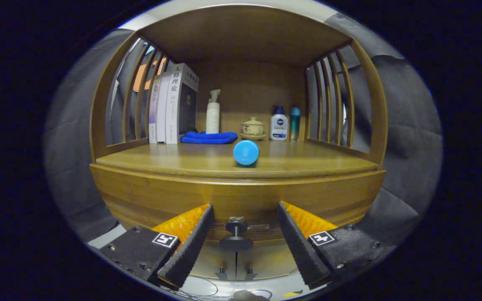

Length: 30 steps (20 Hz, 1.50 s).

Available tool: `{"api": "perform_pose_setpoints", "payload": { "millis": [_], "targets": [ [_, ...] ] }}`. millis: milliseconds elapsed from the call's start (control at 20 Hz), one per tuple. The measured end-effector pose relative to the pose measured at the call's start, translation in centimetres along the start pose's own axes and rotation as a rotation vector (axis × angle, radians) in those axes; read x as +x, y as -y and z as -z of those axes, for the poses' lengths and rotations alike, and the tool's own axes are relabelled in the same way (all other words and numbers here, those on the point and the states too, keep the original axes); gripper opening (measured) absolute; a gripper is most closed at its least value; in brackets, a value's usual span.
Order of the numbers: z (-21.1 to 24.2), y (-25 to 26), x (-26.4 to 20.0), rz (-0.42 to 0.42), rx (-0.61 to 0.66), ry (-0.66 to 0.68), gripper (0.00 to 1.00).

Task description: Pull open the drawer, take out the items inside it, and place them on the countertop above the cabinet.

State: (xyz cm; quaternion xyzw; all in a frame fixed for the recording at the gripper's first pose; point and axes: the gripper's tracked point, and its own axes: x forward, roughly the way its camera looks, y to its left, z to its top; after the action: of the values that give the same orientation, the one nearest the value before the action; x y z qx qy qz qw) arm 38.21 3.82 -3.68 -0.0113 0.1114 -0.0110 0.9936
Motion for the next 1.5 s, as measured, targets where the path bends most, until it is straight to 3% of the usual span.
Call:
{"api": "perform_pose_setpoints", "payload": {
  "millis": [300, 450, 700, 950, 1500],
  "targets": [
    [0.3, 0.3, -0.9, -0.046, 0.0, 0.009, 0.99],
    [0.0, 2.2, -5.4, -0.056, 0.024, 0.06, 1.0],
    [0.4, 5.6, -14.7, -0.071, 0.046, 0.034, 0.99],
    [-3.2, 8.6, -20.2, -0.059, 0.054, 0.115, 0.99],
    [-4.4, 9.6, -21.9, -0.042, 0.033, 0.155, 0.99]
  ]
}}
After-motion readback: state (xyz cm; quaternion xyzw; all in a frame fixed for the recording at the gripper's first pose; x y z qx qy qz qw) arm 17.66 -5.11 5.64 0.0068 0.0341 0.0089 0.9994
